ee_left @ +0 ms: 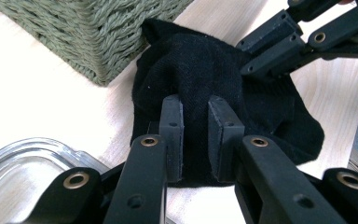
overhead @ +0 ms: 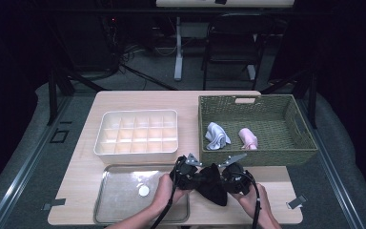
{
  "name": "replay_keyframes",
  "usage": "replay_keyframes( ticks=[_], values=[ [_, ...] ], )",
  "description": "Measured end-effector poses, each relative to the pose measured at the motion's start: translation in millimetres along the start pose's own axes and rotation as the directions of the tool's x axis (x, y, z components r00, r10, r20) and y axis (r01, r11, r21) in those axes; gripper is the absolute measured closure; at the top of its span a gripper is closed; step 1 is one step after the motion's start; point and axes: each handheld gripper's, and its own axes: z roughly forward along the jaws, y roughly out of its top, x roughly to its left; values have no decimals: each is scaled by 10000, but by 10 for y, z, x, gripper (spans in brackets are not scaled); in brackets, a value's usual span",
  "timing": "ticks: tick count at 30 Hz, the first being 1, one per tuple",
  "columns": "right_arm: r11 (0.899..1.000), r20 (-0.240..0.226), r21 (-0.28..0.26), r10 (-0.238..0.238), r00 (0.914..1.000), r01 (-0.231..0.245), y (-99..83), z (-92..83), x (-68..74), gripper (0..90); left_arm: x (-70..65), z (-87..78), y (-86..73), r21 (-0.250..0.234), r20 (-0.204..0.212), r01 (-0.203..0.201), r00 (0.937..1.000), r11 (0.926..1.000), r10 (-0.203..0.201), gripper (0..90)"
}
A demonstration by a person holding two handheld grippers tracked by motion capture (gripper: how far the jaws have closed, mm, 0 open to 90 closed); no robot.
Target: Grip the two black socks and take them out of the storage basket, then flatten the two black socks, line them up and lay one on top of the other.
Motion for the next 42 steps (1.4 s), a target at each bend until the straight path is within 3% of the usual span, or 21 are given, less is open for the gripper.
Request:
replay_keyframes(
  ticks=[1,6,11,14,16,17,18,23,26,30,31,33,36,39,42],
  values=[
    [10000,6,52,-23,10000,22,-2,-5,-6,816,-9,5,-3,-22,-173,2,9999,10000,-2,780],
    [9999,230,-58,140,9996,-138,-26,-14,-21,815,-12,30,-17,159,-124,15,9999,9999,-13,774],
    [9999,403,159,-55,9992,49,-34,-52,-44,814,-9,14,-50,362,20,17,10000,9993,-18,752],
    [10000,468,61,64,9989,-67,-46,-77,-61,813,9,-20,-70,476,9,79,10000,9988,-79,727],
    [9979,615,-452,493,9969,-466,-70,-66,-53,812,25,-55,-83,554,41,146,9999,9984,-148,708],
    [9998,626,-95,207,9978,-202,-57,-108,-77,812,28,-67,-88,581,36,110,9999,9982,-112,699],
    [9997,706,-112,211,9973,-204,-58,-118,-81,811,28,-82,-92,631,68,114,9999,9979,-119,692],
    [9995,1064,-224,257,9940,-235,-73,-199,-107,805,50,-153,-122,897,220,132,9996,9959,-152,621],
    [9995,797,-65,314,9963,-310,-76,-190,-129,789,84,-194,-149,1159,358,277,9988,9929,-320,531],
    [9986,708,331,384,9968,-408,-86,-168,-166,744,122,-264,-124,968,265,467,9984,9942,-495,464],
    [9979,628,-28,650,9959,-649,-102,-151,-166,713,123,-281,-114,879,319,499,9981,9949,-528,451],
    [9977,589,417,512,9969,-537,-85,-202,-201,663,126,-299,-95,818,375,516,9978,9953,-549,421],
    [9979,730,162,611,9955,-624,-87,-240,-234,601,127,-331,-71,637,404,571,9974,9963,-597,391],
    [9981,727,-96,619,9954,-613,-85,-255,-244,615,134,-368,-39,372,425,701,9965,9968,-717,375],
    [9984,750,268,471,9961,-493,-88,-174,-254,615,143,-364,-9,273,459,810,9956,9963,-822,373]
  ],
)
